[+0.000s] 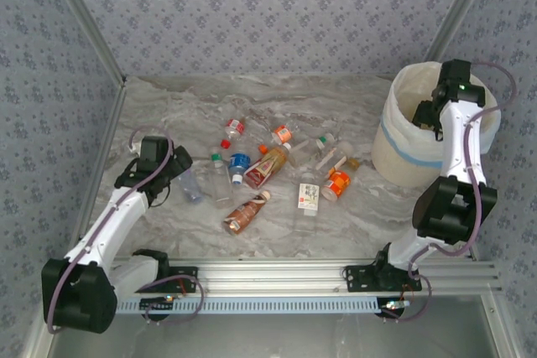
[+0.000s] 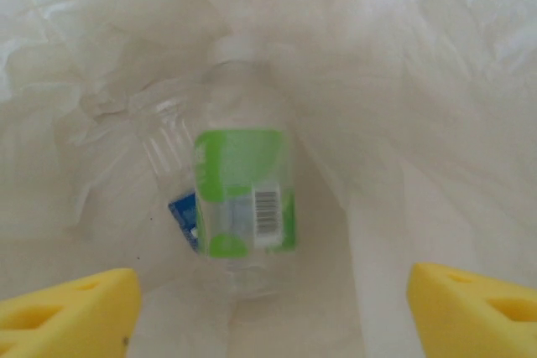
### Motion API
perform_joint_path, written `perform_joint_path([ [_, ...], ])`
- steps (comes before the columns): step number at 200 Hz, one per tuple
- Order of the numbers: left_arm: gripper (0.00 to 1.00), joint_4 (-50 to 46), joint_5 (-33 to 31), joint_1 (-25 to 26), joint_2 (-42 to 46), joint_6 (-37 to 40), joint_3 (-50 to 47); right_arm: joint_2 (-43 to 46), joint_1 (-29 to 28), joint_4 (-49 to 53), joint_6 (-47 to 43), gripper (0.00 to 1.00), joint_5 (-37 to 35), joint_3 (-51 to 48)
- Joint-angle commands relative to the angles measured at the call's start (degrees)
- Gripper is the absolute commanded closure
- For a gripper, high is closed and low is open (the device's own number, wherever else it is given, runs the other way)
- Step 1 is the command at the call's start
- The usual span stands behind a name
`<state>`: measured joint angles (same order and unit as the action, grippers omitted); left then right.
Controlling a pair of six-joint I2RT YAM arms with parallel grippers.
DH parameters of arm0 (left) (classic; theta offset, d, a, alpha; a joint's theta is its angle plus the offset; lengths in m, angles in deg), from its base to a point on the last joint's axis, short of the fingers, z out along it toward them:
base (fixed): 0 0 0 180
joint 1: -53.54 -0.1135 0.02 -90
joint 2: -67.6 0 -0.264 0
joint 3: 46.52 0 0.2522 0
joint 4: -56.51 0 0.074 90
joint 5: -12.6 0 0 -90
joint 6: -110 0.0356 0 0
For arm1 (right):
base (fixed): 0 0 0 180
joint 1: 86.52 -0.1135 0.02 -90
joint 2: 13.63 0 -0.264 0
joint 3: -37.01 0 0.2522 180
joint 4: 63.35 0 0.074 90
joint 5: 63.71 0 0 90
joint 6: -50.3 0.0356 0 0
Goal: Put the plastic bottles in the bin
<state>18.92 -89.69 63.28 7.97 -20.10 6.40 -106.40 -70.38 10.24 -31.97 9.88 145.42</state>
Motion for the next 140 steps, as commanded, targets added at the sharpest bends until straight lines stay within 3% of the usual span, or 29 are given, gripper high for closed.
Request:
perform_joint_path([
  [1, 0.01, 5.0, 6.0, -2.6, -0.6, 0.1, -1.5, 1.4, -1.7, 0.3, 2.1, 0.09, -5.1, 1.5],
  [39, 0.01, 3.1, 8.8, -6.8, -3.6, -0.2, -0.2, 5.7, -4.5, -2.8, 3.9, 0.0, -5.9, 0.7],
  [112, 0.01, 2.5, 10.5, -8.0, -10.2, 1.1, 3.2, 18.5, -11.7, -11.8, 6.7, 0.0, -6.8, -5.1],
  [140, 0.01, 3.1, 10.1, -8.8, -13.7, 1.1, 4.9, 24.3, -14.5, -17.0, 5.3, 0.0, -0.9, -9.2],
])
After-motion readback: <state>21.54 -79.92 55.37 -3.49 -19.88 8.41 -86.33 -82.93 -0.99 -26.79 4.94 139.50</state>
